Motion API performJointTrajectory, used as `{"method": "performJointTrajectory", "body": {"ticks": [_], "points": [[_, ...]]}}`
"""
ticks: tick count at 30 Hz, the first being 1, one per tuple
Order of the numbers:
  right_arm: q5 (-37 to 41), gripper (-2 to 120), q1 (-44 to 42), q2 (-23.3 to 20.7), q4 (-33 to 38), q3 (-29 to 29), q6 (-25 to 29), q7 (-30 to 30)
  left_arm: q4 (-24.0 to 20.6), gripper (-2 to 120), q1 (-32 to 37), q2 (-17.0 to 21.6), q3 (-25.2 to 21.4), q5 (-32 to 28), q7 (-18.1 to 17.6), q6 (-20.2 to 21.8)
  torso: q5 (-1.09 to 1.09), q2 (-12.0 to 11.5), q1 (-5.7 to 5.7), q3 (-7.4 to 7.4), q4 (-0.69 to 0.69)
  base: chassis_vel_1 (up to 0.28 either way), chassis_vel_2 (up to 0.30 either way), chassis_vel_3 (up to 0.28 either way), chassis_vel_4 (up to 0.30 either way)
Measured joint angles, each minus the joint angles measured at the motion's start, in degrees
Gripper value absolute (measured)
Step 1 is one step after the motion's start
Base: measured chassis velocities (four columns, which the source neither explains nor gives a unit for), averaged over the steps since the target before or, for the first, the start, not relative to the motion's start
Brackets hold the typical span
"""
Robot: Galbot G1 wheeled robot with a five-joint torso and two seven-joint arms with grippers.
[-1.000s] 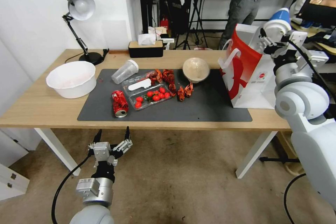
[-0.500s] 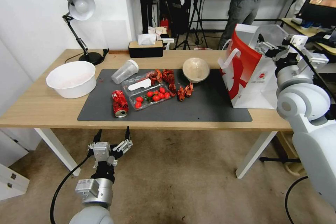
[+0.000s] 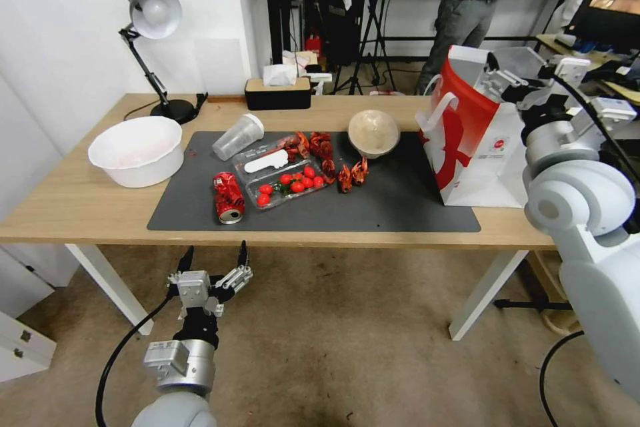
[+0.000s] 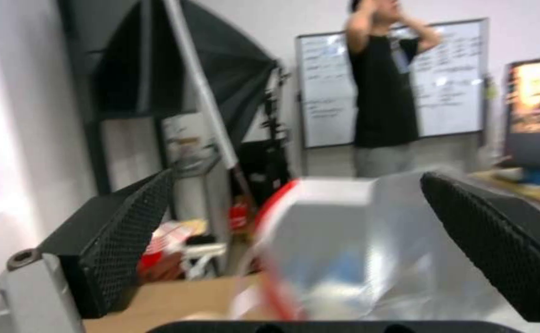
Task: Pick up the trash from the table and place it into the takeout bag.
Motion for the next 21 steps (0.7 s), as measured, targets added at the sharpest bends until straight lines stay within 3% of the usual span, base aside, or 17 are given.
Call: {"method": "performJointTrajectory", "body": {"ticks": [5,12,21], "points": [[-0.3,100,-9.5,-0.3,5.4,1.0,2.2,-5.2,0.2,100,-0.1,0.5,-0.3,-0.2,0.1,0.0,0.01,0.0,0.00,0.00,-0.02,0.000,0.000,0.000,0.000],[-4.9,100,-20.9,2.0,10.1,2.7,3.7,-7.6,-0.2,100,0.2,1.0,-0.8,-0.6,0.1,0.0,0.01,0.0,0.00,0.00,-0.02,0.000,0.000,0.000,0.000],[-18.4,100,-36.3,9.4,8.7,0.8,15.8,-14.1,-0.3,100,0.5,1.1,-0.7,-1.1,0.1,-0.1,0.01,0.0,0.00,0.00,-0.01,0.000,0.000,0.000,0.000]]}}
